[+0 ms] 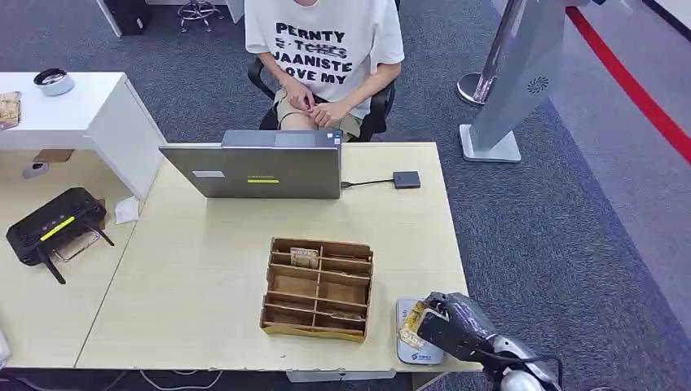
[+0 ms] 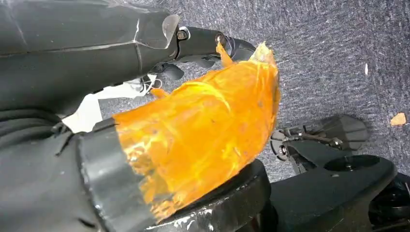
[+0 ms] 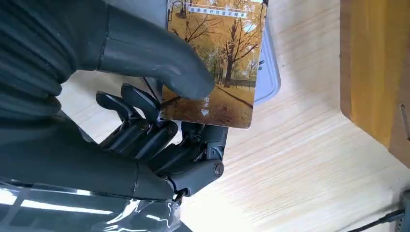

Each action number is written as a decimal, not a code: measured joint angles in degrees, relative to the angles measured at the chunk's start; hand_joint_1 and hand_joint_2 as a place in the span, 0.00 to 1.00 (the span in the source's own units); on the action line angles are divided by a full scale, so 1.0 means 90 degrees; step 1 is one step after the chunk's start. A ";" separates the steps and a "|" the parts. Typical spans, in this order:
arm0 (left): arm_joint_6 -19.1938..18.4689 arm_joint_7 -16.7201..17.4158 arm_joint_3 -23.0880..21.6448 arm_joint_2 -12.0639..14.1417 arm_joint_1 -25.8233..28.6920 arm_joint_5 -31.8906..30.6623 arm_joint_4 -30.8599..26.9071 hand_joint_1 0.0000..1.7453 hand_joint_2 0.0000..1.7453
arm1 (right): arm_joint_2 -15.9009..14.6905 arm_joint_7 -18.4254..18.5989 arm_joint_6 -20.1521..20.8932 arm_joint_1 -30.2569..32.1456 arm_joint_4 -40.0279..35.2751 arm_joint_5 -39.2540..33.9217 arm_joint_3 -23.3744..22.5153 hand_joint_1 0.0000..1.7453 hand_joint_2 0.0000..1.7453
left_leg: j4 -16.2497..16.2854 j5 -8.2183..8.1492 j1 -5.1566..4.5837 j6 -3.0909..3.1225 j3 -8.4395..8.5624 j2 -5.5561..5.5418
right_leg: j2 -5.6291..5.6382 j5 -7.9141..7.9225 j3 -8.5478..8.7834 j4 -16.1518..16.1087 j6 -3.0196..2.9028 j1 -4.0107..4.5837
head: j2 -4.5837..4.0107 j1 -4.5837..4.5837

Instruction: Pass the card to the sensor for recognition and then transmit it.

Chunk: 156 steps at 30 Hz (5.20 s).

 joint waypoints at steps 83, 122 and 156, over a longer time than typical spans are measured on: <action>-0.0291 0.0160 -0.0073 -0.0175 -0.0280 -0.1074 0.0039 0.00 0.00 | 0.2098 -0.0830 -0.4245 -0.3164 -0.0578 0.5166 -0.1511 1.00 1.00 | -0.0001 0.0015 0.0002 -0.0010 -0.0018 0.0007 | 0.0006 0.0014 -0.0021 0.0006 -0.0017 0.0002 | 0.0000 0.0000; -0.0173 0.0131 -0.0153 -0.0175 -0.0276 -0.0979 0.0039 0.00 0.00 | 0.1974 -0.1009 -0.4262 -0.2714 -0.0207 0.4581 -0.1508 0.00 1.00 | -0.0001 0.0017 0.0009 -0.0015 -0.0029 -0.0018 | -0.0014 0.0007 -0.0026 0.0006 -0.0018 0.0011 | 0.0000 0.0000; 0.0112 -0.0134 0.0597 -0.0177 -0.0092 -0.0491 0.0039 0.00 0.00 | 0.1940 -0.1377 -0.3084 -0.0160 -0.1993 0.2696 0.0928 0.40 1.00 | -0.0004 0.0001 0.0025 -0.0032 -0.0028 -0.0014 | -0.0009 -0.0010 -0.0024 0.0006 -0.0024 0.0021 | 0.0000 -0.0002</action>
